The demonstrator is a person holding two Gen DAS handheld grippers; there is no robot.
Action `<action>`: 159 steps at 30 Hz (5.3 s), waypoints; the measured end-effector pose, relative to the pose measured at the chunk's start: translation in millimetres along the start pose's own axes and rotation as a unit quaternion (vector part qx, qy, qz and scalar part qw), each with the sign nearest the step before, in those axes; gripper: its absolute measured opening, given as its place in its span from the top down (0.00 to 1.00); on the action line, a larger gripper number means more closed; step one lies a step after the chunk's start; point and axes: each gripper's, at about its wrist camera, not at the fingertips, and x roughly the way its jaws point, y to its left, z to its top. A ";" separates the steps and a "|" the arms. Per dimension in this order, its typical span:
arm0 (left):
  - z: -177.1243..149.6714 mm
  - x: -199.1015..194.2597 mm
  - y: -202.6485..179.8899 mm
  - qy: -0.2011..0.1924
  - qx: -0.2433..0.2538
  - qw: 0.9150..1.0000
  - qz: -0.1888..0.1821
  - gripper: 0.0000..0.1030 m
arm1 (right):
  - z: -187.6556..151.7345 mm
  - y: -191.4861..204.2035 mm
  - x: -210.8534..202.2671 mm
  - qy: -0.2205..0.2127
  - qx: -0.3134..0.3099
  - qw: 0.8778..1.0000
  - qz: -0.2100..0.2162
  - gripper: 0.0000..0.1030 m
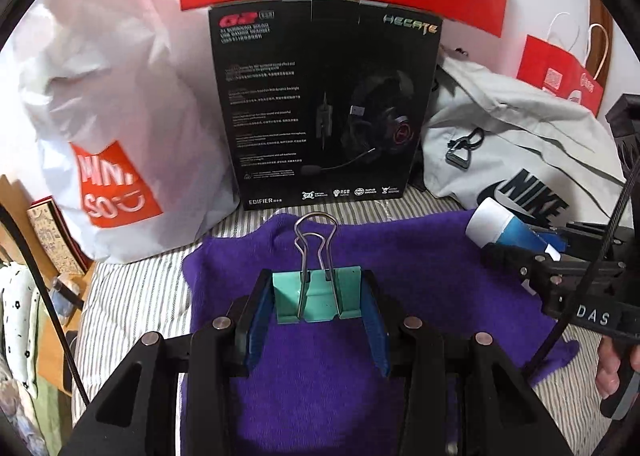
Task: Organize rigid objects
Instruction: 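Carry the clip in the left tool while the right tool carries the stick over the purple towel, then lower and open the left tool on the towel while the right tool releases the stick beside it, then lift both open tools away from the towel toward the remaining items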
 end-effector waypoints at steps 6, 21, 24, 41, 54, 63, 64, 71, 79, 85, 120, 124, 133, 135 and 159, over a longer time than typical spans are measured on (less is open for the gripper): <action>6.5 18.2 -1.7 0.006 0.006 1.000 0.001 0.61 | 0.5 -7.9 15.5 0.009 0.006 1.000 0.003 0.65; 6.7 33.2 -5.5 0.019 0.013 1.000 0.003 0.61 | -2.5 -8.1 28.9 0.022 0.001 1.000 0.014 0.65; 5.5 40.9 -3.7 0.027 0.011 1.000 0.002 0.61 | -4.3 -9.7 37.7 0.034 0.001 0.999 0.003 0.65; -7.3 69.7 -3.1 0.059 -0.003 0.998 -0.005 0.61 | -11.0 -19.2 66.4 0.073 0.010 0.997 -0.017 0.65; -14.1 86.0 -8.9 0.080 0.001 0.997 -0.003 0.61 | -14.2 -15.5 72.7 0.081 -0.001 0.996 -0.023 0.65; -15.9 93.9 -12.6 0.098 0.007 0.995 0.002 0.61 | -15.0 -11.5 75.0 0.083 -0.015 0.996 -0.030 0.65; -16.1 94.4 -12.5 0.100 0.007 0.995 0.002 0.61 | -15.1 -11.5 75.1 0.083 -0.015 0.996 -0.030 0.65; -16.8 100.5 -16.1 0.109 0.010 0.994 0.004 0.61 | -15.5 -10.3 74.9 0.084 -0.021 0.996 -0.031 0.64; -16.1 101.7 -14.3 0.111 0.010 0.994 0.003 0.60 | -14.7 -10.8 75.9 0.086 -0.023 0.996 -0.029 0.63; -16.3 100.8 -11.3 0.116 0.008 0.993 0.014 0.51 | -14.5 -9.4 75.9 0.094 -0.024 0.995 -0.013 0.50; 14.2 23.0 -5.2 0.041 0.008 0.995 0.090 0.00 | -0.2 -2.5 9.4 0.049 -0.043 0.997 -0.037 0.02; 18.6 7.6 -4.7 0.037 0.002 0.995 0.097 0.00 | 1.4 3.7 -7.0 0.035 -0.047 0.997 -0.045 0.00; 3.7 -42.8 -9.0 0.021 -0.012 0.998 0.064 0.00 | -19.0 6.2 -61.6 0.014 -0.040 0.997 -0.060 0.00; -7.7 -51.0 -7.9 0.020 -0.016 0.998 0.057 0.00 | -34.7 4.5 -72.0 0.016 -0.031 0.997 -0.067 0.00; -168.6 -88.3 -4.6 0.042 -0.035 0.997 -0.046 0.02 | -250.5 -16.1 -90.6 0.039 0.053 0.995 -0.077 0.00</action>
